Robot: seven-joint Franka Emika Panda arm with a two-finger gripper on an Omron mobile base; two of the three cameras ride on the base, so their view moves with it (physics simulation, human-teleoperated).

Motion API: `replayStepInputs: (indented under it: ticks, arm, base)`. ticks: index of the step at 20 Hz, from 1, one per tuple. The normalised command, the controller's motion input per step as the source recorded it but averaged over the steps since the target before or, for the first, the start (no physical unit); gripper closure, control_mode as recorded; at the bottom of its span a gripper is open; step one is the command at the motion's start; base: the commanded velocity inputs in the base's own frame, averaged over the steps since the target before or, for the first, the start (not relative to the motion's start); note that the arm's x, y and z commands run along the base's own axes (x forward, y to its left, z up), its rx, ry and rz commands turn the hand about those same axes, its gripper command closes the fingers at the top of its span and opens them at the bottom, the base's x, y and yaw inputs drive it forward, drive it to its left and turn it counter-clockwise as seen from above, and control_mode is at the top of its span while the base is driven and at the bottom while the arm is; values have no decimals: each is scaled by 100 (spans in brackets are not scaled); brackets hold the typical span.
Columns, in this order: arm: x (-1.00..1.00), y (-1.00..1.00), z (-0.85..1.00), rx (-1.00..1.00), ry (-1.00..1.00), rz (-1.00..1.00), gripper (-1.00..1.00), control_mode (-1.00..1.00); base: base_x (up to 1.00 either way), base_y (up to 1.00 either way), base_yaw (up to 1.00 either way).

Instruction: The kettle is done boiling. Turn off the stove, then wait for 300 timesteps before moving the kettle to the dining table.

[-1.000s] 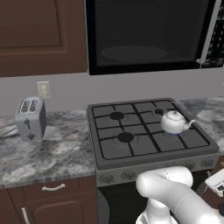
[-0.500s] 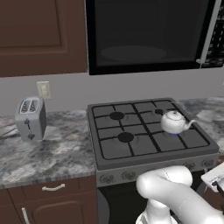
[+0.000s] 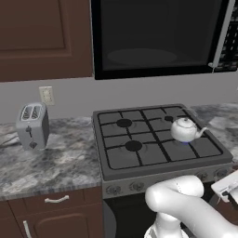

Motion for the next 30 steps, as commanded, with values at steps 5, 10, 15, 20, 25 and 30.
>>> replayStepInputs:
  ticks: [5, 10, 15, 20, 25, 30]
  arm:
    - [0, -11, -7, 0, -1, 0, -100, -100]
    - [16, -4, 0, 0, 0, 0, 100, -100]
    - [13, 0, 0, 0, 0, 0, 100, -100]
    - [0, 0, 0, 3, 0, -1, 100, -100]
    - [0, 0, 7, 21, 3, -8, 100, -100]
    - [0, -1, 23, 35, 6, -8, 100, -100]
  base:
    - [0, 0, 0]
    - [0, 0, 0]
    - [0, 0, 0]
    - [0, 0, 0]
    - [0, 0, 0]
    - [0, 0, 0]
